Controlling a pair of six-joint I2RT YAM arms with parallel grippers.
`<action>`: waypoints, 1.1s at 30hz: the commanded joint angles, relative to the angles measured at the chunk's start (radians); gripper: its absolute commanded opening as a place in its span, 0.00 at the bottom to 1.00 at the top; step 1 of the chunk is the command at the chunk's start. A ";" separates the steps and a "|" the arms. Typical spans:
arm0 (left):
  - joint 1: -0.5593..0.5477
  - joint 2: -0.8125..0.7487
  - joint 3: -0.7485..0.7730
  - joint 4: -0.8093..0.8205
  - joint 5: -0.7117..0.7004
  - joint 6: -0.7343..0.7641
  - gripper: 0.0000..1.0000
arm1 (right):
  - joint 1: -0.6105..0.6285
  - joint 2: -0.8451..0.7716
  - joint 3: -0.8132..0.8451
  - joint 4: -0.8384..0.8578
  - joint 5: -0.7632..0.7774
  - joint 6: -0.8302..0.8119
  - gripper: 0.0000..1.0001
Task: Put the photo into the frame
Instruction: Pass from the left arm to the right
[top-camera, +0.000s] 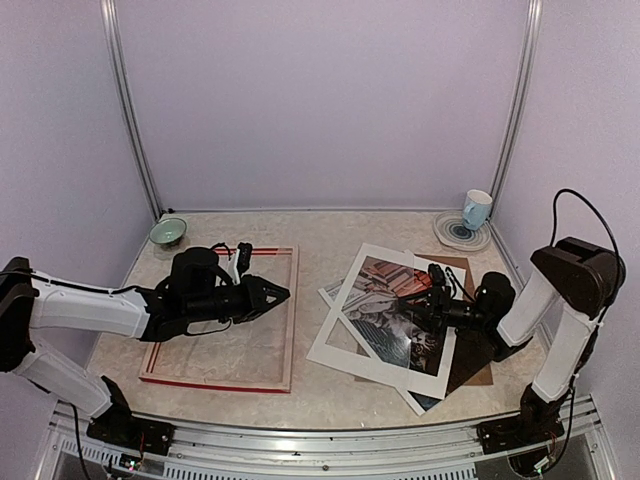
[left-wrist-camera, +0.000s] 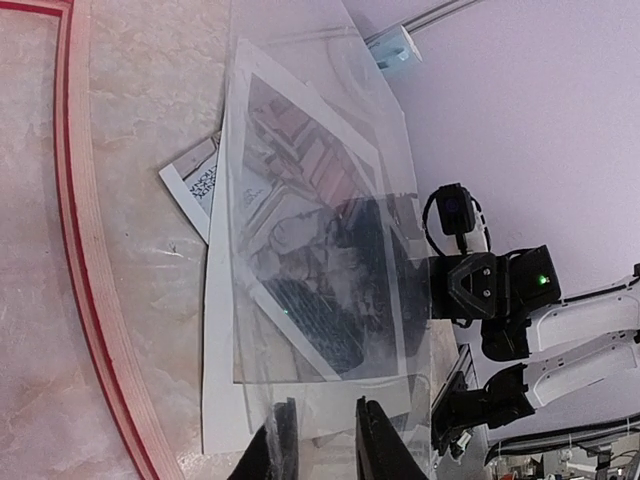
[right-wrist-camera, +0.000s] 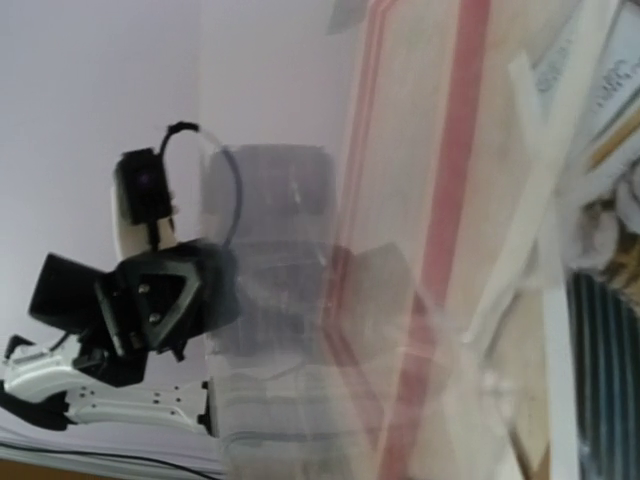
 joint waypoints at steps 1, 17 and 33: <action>0.010 -0.015 -0.014 0.000 -0.015 -0.011 0.23 | 0.010 0.021 0.011 0.125 -0.028 0.032 0.33; 0.015 -0.007 -0.017 0.014 -0.005 -0.021 0.27 | 0.048 0.025 0.068 0.112 -0.035 0.031 0.39; 0.015 0.010 -0.034 0.042 0.007 -0.026 0.27 | 0.103 0.082 0.122 0.084 -0.052 0.031 0.36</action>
